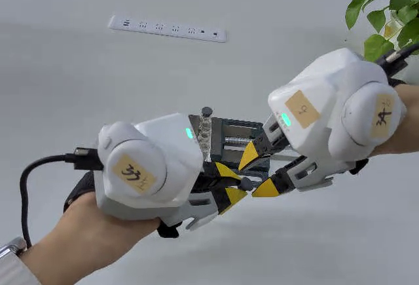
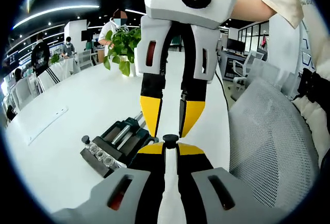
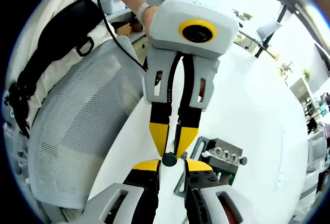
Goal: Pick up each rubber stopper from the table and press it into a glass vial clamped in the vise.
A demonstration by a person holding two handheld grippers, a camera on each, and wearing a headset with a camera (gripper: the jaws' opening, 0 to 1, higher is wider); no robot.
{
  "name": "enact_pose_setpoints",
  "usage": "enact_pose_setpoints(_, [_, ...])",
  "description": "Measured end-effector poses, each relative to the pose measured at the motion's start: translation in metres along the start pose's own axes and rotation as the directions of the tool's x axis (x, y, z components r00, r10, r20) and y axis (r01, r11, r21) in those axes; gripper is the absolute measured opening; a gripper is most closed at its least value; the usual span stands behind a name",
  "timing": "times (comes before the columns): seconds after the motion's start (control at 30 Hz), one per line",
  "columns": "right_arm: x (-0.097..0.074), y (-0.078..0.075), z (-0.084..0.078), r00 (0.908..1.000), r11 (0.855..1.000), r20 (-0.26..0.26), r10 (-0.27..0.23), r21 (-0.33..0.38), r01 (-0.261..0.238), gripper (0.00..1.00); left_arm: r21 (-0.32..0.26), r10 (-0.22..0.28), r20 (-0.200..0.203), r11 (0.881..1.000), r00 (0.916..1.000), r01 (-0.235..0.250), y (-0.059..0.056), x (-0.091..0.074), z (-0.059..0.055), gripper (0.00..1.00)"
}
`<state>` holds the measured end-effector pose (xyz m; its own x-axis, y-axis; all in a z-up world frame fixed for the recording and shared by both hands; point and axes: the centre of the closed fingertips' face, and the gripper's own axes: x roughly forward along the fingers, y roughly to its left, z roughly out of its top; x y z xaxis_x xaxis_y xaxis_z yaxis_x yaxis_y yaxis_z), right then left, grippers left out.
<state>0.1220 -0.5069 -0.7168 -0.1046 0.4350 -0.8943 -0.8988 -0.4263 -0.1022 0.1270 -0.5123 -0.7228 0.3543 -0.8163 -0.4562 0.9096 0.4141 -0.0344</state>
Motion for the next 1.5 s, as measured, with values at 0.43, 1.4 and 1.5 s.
enact_pose_setpoints(0.43, [-0.007, 0.005, 0.009, 0.9977, 0.998, 0.058, 0.035, 0.057, -0.039, 0.08, 0.045, -0.003, 0.083, 0.999, 0.9965, 0.000, -0.003, -0.004, 0.013, 0.04])
enact_pose_setpoints(1.4, [-0.014, 0.003, 0.008, 0.9979, 0.997, 0.059, 0.025, 0.071, -0.030, 0.08, 0.008, 0.015, 0.149, 1.000, 0.9887, -0.016, -0.004, -0.009, 0.025, 0.03])
enact_pose_setpoints(1.5, [-0.014, 0.004, 0.009, 0.9980, 0.997, 0.057, 0.027, 0.074, -0.031, 0.08, 0.001, 0.014, 0.147, 1.000, 0.9890, -0.014, -0.004, -0.008, 0.025, 0.03])
